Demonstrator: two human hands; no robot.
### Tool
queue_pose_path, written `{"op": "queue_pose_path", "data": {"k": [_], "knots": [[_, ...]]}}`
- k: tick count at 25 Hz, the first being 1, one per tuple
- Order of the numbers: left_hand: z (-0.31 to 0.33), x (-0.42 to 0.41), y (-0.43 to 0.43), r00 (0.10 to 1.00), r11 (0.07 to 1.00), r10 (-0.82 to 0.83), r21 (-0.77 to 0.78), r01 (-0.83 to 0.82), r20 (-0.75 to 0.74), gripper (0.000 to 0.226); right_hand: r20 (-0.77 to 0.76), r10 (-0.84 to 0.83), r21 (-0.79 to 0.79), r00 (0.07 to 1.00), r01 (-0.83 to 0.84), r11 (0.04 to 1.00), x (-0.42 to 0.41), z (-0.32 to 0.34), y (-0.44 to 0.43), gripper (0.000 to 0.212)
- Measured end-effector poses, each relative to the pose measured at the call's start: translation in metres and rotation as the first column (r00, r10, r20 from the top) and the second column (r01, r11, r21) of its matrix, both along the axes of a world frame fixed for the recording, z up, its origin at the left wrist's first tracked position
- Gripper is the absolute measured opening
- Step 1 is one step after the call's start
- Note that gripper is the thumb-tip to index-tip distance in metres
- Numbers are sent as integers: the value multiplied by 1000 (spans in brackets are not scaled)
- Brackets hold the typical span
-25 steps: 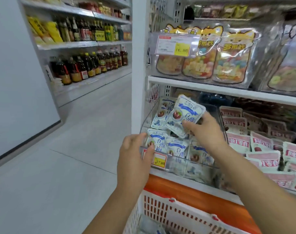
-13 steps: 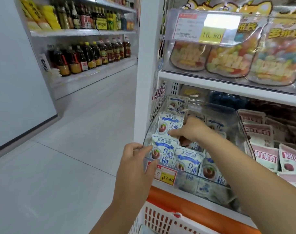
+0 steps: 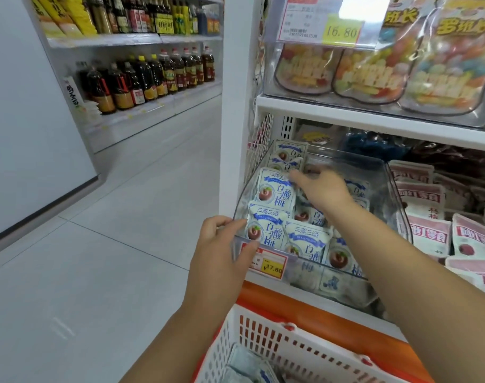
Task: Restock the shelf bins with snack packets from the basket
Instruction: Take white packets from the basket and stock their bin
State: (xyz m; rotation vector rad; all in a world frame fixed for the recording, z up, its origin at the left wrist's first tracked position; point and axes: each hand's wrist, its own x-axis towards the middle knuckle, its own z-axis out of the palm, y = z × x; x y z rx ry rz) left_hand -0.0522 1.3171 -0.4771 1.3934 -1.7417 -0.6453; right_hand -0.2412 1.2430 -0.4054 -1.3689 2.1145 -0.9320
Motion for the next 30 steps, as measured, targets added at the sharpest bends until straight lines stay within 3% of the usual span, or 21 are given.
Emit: {"op": "queue_pose_path", "data": {"k": [2,4,7,9,12,15,17,20,24,27,30], "knots": [[-5,5,9,998,994,46,-96,-43,31,47,-9,6,-230,1000,-8,973,4,9,30,38],[-14,11,21,996,973,89,-216,-80,32,42,112,91,-496,990,-23,868,10,4,78,19],[-42,13,47,993,954,59,-300,-25,104,34,237,208,-640,949,-8,768,21,-44,161,19],[-75,11,68,969,971,-32,-222,88,243,32,230,149,-522,962,-7,853,21,-102,198,19],[-133,6,97,869,954,-295,71,291,398,32,159,48,-23,986,-45,999,7,-198,231,22],[-182,0,109,823,889,-410,376,262,394,34,171,56,433,984,-126,892,-11,-268,256,36],[-210,-4,113,794,829,-444,526,189,414,41,241,7,587,971,-152,796,-19,-292,269,39],[-249,-13,116,700,769,-508,630,107,501,60,288,-59,669,956,-156,727,-27,-307,276,31],[-283,-36,117,649,748,-452,657,-98,612,95,305,-99,673,947,-140,727,-31,-318,279,25],[-297,-46,115,639,742,-424,651,-161,641,85,331,-107,646,938,-142,750,-29,-318,280,15],[-290,-47,107,777,785,-292,604,-138,557,53,348,-152,638,925,-114,762,-31,-318,274,15]]}}
